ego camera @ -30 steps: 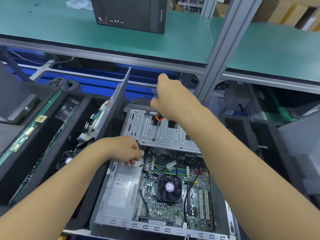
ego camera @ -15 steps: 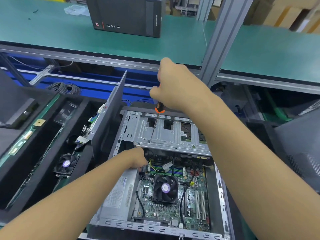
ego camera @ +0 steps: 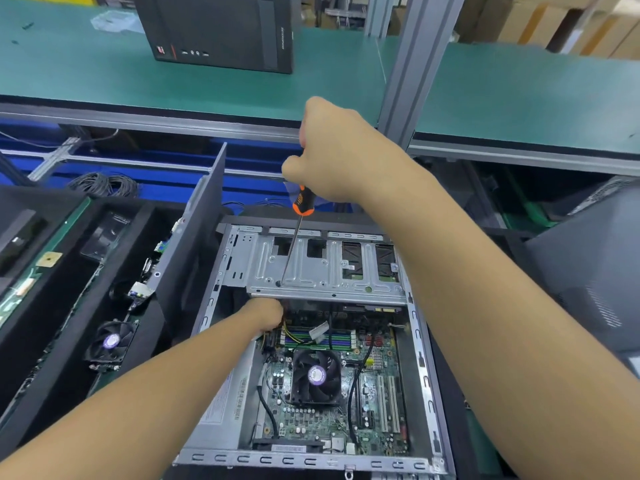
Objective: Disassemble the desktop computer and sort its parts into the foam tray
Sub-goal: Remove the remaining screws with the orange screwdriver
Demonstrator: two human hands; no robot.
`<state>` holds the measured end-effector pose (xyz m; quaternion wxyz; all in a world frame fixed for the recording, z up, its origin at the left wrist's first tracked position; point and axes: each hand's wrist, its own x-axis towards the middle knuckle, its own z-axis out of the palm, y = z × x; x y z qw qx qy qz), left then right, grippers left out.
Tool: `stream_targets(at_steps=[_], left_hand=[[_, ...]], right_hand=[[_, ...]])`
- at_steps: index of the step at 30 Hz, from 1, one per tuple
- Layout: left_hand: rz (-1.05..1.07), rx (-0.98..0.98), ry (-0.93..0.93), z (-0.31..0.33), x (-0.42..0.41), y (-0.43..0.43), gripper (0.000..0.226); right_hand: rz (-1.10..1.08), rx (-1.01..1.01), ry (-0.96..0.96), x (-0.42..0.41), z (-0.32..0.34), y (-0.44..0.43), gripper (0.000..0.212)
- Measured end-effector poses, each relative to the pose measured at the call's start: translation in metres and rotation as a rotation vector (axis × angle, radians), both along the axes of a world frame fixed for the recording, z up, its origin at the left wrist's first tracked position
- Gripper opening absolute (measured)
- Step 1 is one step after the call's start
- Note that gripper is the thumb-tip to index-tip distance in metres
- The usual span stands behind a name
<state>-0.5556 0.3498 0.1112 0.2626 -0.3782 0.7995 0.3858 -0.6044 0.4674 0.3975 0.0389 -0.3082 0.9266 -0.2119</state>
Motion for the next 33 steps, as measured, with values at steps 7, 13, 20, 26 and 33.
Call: stream_targets(at_steps=[7,13,20,26,33], left_hand=[[-0.274,0.071,-0.073,0.000,0.002,-0.005,0.029],[-0.583,0.001,-0.099,0.033,0.017,-0.009,0.046],[-0.632,0.138,0.083,0.071,0.011,-0.020,0.059],[-0.026,0.697,0.314,0.072,-0.005,-0.012,0.042],[0.269,1.045,0.487,0.092,-0.021,0.026,0.041]], right_hand=[[-0.002,0.012,-0.001,0.000,0.002,0.003,0.019],[-0.030,-0.043,0.047,-0.006,0.024,0.017,0.026],[-0.202,-0.297,0.075,-0.016,0.027,0.043,0.010],[-0.354,-0.416,0.025,-0.013,0.006,0.063,0.012],[-0.477,-0.532,0.008,0.010,-0.012,0.079,0.011]])
